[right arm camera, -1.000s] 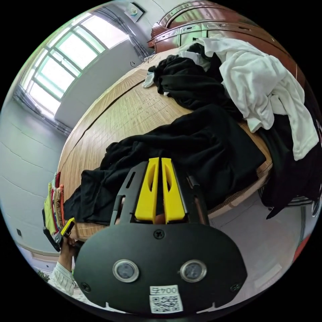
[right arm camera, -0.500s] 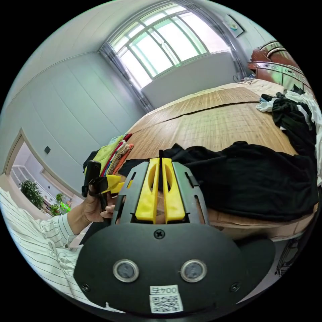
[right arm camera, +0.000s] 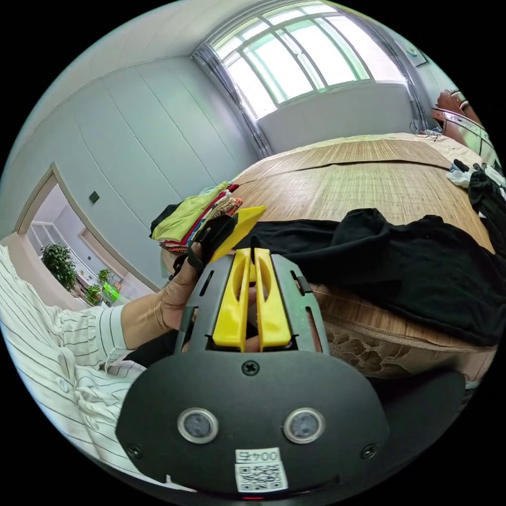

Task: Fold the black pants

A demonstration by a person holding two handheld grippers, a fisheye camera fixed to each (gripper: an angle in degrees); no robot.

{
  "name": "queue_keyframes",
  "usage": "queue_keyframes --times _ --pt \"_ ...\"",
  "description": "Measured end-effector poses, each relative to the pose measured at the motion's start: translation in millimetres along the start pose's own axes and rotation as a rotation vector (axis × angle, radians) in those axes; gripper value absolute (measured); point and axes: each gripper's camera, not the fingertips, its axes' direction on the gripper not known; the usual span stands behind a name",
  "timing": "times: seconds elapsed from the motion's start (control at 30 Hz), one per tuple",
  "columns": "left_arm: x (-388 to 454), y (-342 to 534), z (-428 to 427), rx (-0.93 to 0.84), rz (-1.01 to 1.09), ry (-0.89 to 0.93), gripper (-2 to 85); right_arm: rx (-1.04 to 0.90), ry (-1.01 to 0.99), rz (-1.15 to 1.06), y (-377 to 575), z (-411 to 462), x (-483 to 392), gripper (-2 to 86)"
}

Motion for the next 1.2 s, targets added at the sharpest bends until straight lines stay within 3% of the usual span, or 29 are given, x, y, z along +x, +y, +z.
queue_keyframes --times 0.1,0.17,0.23,0.3,0.5,0.7,0.83,1.2 --pt "6 -8 0 0.022 0.003 -0.030 20.1 -0.029 0.026 -0.053 3 7 -14 1.2" --pt "10 -13 -1 0.030 0.010 -0.086 15.6 -0.047 0.022 -0.080 7 13 -22 1.7" --pt "13 -19 0 0.028 0.015 -0.161 5.9 -0.072 0.020 -0.105 9 18 -28 2.5" --pt "21 -22 3 0.036 0.039 -0.235 4.2 -0.097 0.018 -0.124 11 23 -31 3.9" --pt "97 -54 24 -0.028 0.262 -0.526 3.6 -0.060 -0.059 -0.090 15 6 -1 7.0" --pt "199 -132 13 -0.169 0.431 -0.652 3.3 -0.063 0.086 0.123 20 -8 96 7.3" --pt "236 -190 -3 -0.287 0.435 -0.758 3.3 -0.102 0.171 0.237 20 -10 152 7.7" --pt "148 -273 1 -0.529 0.216 -1.052 3.8 -0.118 0.160 0.350 35 13 206 6.8"
